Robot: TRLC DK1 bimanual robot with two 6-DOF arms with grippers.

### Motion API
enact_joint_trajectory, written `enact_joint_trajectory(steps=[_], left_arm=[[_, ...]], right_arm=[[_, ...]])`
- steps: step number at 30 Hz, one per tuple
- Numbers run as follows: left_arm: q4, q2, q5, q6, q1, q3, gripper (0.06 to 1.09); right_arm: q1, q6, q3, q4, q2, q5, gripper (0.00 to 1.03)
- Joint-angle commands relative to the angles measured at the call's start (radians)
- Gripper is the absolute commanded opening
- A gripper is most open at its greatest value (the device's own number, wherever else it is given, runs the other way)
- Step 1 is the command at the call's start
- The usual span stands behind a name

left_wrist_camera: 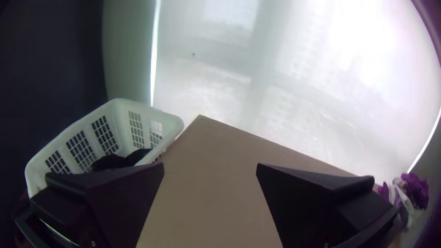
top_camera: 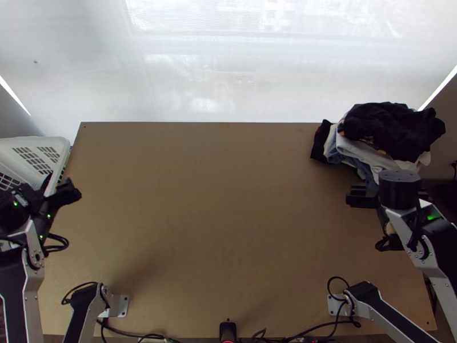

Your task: Fold the t-shirt

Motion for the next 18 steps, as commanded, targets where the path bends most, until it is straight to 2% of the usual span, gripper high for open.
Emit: enact_joint_trajectory(steps=[1, 6, 9, 14, 18], left_arm=[[0.006, 0.287, -0.001, -0.070, 0.204, 0.219, 1.04], [-0.033, 0.425, 0.003, -0.035, 0.362, 0.284, 1.04], [-0.013, 0.597, -0.001, 0.009, 0.414, 0.353, 1.04], [-0.046, 1.012, -0.001, 0.089, 0.498, 0.607, 1.04], [-0.082, 1.252, -0.001, 0.097, 0.564, 0.824, 1.04]], right_arm=[[-0.024, -0.121, -0.008, -0.043, -0.006, 0.000, 0.98], [-0.019, -0.147, -0.047, -0.033, -0.026, -0.001, 0.98], [-0.016, -0.178, -0.046, -0.031, -0.028, 0.000, 0.98], [0.000, -0.203, -0.052, -0.031, -0.028, 0.000, 0.98], [0.002, -0.221, -0.072, -0.036, -0.028, 0.000, 0.98]])
